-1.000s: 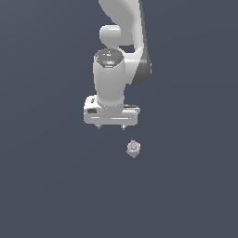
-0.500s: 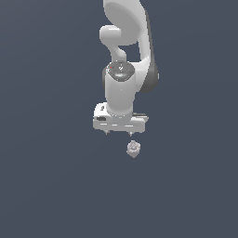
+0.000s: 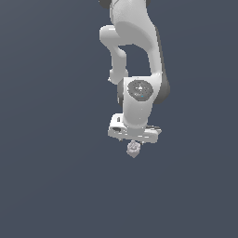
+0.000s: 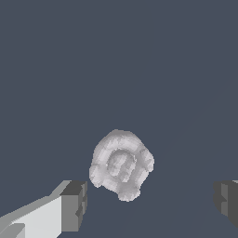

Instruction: Pick up the object and move it to a goal position.

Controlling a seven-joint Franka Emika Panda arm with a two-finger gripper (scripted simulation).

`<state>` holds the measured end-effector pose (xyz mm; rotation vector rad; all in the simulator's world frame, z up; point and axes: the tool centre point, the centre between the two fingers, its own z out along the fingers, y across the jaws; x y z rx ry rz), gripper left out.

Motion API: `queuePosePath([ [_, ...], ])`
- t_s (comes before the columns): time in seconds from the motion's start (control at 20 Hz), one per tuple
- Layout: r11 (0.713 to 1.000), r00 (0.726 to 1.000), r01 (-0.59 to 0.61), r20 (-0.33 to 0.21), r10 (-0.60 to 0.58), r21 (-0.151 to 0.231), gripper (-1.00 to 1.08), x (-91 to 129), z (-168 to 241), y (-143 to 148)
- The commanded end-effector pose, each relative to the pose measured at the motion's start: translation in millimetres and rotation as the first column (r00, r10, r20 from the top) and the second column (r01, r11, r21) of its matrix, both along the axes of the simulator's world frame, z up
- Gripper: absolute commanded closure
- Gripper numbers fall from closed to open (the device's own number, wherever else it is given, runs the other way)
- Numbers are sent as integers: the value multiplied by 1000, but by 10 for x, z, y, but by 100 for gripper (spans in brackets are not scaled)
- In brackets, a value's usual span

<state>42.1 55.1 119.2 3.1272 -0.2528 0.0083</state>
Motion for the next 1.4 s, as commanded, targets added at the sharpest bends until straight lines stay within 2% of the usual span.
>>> queuePosePath([
  [0.0,1000,1000,17,-2,-17,2,-92,20,-71,87],
  [0.5,1000,1000,27,-5,-27,4,-92,26,-168,165],
  [0.95,1000,1000,30,-5,-30,5,-92,17,-572,170],
  [1.25,1000,1000,31,-5,-31,5,-92,32,-640,171],
  [1.3,1000,1000,31,-5,-31,5,108,32,-640,171],
  [1.35,1000,1000,31,-5,-31,5,108,32,-640,171],
])
